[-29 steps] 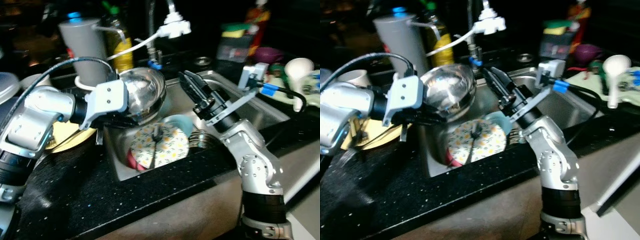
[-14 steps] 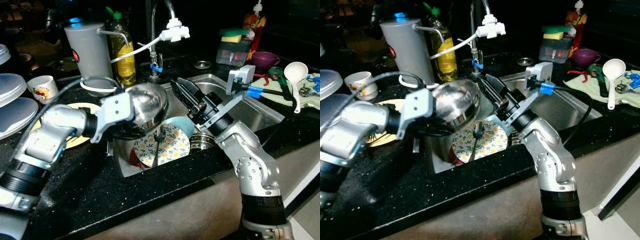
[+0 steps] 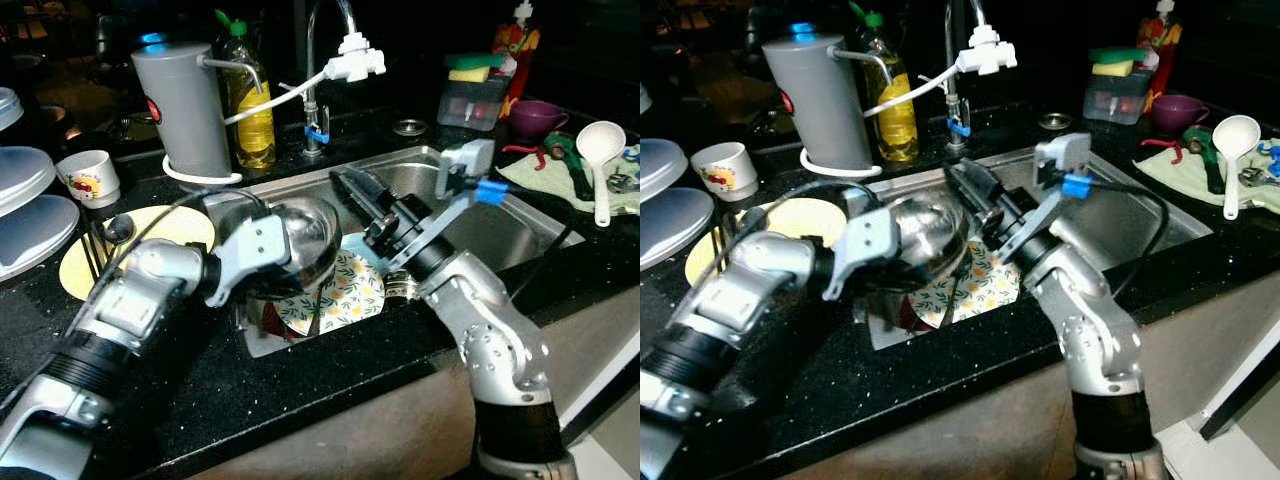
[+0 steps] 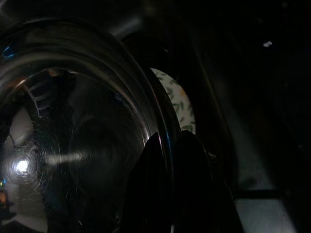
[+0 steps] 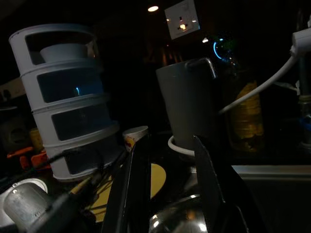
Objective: Kitchen organization
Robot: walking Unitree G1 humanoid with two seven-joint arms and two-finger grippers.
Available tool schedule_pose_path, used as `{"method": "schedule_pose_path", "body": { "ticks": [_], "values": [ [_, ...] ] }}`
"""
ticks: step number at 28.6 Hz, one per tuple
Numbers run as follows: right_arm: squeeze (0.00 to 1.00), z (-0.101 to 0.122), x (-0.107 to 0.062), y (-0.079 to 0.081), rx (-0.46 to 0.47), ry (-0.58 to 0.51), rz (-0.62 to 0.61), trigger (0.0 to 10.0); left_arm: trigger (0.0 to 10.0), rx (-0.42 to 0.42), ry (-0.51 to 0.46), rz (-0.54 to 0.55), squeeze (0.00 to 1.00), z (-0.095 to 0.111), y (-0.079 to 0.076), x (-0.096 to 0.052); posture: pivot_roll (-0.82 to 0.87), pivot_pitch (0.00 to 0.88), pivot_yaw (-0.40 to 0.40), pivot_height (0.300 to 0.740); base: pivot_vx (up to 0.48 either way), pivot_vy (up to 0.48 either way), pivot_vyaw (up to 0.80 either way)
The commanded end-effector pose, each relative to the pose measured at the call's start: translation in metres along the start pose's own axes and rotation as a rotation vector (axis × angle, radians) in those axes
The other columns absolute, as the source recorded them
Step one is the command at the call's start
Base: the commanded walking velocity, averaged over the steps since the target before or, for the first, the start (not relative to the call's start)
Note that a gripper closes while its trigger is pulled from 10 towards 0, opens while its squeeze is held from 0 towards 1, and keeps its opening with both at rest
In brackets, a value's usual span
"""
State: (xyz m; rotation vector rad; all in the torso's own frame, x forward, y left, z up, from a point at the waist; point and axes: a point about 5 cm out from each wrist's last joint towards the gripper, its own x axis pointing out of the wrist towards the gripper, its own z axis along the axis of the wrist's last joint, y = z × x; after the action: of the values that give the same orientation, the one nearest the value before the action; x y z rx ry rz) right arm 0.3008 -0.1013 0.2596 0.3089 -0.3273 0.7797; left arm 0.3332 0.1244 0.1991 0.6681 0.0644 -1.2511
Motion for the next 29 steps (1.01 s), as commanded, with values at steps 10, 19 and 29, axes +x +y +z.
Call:
{"method": "schedule_pose_path", "body": {
  "ticks": [10, 19, 29],
  "values": [
    [0.0, -0.002, 0.001, 0.009, -0.005, 0.02, 0.02, 10.0, 10.0, 0.022, 0.024, -0.049, 0.25, -0.01, -0.01, 0.013, -0.05, 0.0, 0.07, 0.74, 0.0, 0.0, 0.0],
    [0.0, -0.005, 0.002, 0.011, -0.004, 0.027, 0.028, 10.0, 10.0, -0.02, 0.047, -0.002, 1.0, -0.021, -0.013, 0.014, -0.04, 0.0, 0.07, 0.74, 0.0, 0.0, 0.0],
    [0.0, -0.007, 0.003, 0.011, -0.002, 0.031, 0.034, 10.0, 10.0, 0.021, -0.045, 0.3, 0.86, 0.006, 0.012, -0.005, -0.02, 0.0, 0.061, 0.74, 0.0, 0.0, 0.0]
  ]
}}
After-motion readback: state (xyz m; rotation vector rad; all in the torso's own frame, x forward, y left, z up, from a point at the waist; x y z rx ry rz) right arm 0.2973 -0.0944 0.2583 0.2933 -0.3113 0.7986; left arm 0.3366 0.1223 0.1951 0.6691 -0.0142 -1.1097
